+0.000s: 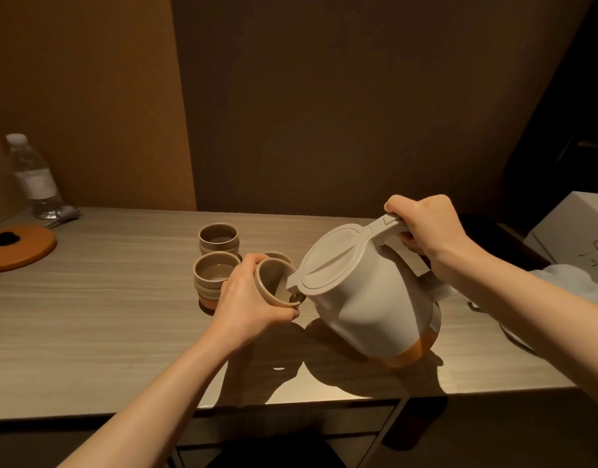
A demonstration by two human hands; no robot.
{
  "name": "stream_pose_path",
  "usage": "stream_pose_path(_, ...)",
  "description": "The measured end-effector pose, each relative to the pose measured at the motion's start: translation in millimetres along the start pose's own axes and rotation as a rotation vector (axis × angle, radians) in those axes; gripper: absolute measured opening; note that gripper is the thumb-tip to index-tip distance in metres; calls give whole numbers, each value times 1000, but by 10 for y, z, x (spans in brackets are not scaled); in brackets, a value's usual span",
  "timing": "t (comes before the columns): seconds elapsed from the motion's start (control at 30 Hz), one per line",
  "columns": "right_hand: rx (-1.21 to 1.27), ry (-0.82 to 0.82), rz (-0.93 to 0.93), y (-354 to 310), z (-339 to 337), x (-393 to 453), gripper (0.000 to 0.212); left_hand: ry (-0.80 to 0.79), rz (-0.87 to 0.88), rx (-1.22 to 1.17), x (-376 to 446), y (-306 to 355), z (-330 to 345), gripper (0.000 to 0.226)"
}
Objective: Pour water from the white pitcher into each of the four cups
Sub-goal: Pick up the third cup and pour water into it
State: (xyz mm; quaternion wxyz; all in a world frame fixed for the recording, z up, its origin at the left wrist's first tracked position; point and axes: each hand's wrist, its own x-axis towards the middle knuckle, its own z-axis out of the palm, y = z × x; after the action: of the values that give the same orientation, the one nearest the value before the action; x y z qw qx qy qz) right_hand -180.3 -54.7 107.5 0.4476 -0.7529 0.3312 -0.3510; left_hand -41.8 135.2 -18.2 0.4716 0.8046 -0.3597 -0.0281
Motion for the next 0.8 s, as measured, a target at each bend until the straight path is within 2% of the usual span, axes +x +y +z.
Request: stream_pose_path(0.8, -91, -36, -34, -62, 62, 15, 33, -9, -17, -29, -47, -58, 49, 86)
